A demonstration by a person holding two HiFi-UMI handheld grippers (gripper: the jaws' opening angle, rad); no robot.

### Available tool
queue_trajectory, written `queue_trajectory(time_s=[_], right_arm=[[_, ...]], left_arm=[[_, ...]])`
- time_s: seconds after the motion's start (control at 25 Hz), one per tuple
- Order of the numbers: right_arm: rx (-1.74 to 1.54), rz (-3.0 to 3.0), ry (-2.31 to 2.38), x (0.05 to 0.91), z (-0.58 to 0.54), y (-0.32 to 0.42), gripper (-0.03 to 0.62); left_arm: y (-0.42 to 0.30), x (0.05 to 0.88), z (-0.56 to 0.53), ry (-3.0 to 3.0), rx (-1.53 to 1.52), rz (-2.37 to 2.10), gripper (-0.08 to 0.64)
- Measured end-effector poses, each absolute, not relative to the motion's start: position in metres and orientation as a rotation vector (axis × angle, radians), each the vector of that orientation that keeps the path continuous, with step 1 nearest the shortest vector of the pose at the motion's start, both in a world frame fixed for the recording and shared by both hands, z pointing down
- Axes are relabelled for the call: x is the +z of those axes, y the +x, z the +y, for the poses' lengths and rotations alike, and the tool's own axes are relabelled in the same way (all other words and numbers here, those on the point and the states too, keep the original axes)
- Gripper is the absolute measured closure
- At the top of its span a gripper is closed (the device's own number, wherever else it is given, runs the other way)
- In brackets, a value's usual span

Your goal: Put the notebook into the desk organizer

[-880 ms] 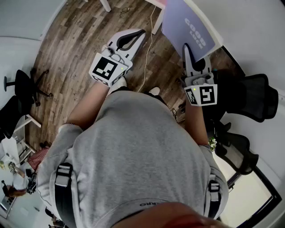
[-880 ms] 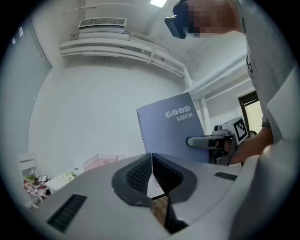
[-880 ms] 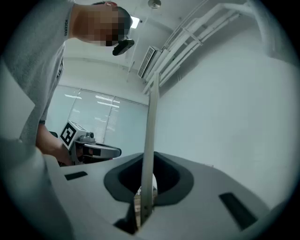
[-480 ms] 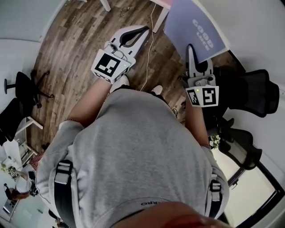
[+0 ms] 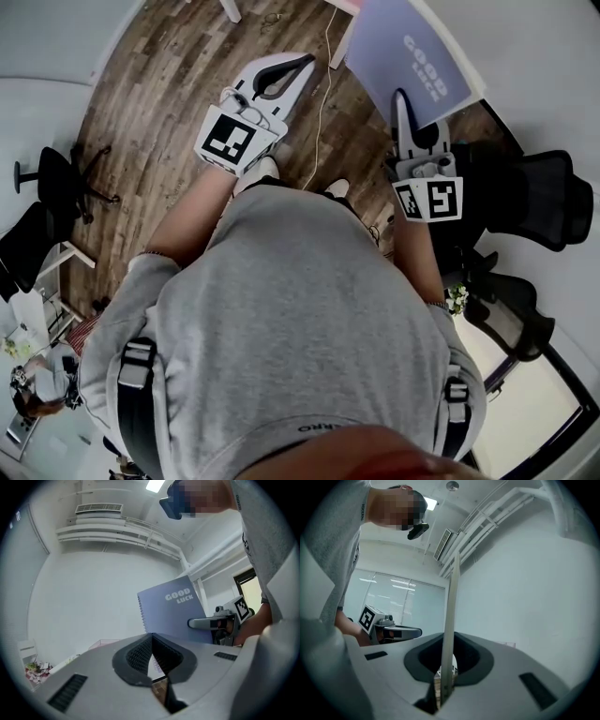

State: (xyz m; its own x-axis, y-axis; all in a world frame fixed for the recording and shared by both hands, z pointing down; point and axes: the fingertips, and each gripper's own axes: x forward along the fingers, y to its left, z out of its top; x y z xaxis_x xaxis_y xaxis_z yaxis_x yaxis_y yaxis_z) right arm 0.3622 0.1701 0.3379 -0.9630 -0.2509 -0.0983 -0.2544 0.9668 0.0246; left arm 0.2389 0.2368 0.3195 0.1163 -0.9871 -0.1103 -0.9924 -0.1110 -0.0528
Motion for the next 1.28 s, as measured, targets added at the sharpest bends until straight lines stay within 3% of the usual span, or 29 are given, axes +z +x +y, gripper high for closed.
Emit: queue_trajectory(time_s=[0.68,1.28], right_arm=[[-0.019,3.036,-0.463,0.350,0.223,0.271,0.552],[-0.001,3.051,-0.457,0.354,0.218,0.255,0.552]], left_arm=[[0.152,0.332,0.286,-2.303,0.080,1.983,0.541],[0.132,0.343,0.273,-2.339,0.105,1.995,0.541]])
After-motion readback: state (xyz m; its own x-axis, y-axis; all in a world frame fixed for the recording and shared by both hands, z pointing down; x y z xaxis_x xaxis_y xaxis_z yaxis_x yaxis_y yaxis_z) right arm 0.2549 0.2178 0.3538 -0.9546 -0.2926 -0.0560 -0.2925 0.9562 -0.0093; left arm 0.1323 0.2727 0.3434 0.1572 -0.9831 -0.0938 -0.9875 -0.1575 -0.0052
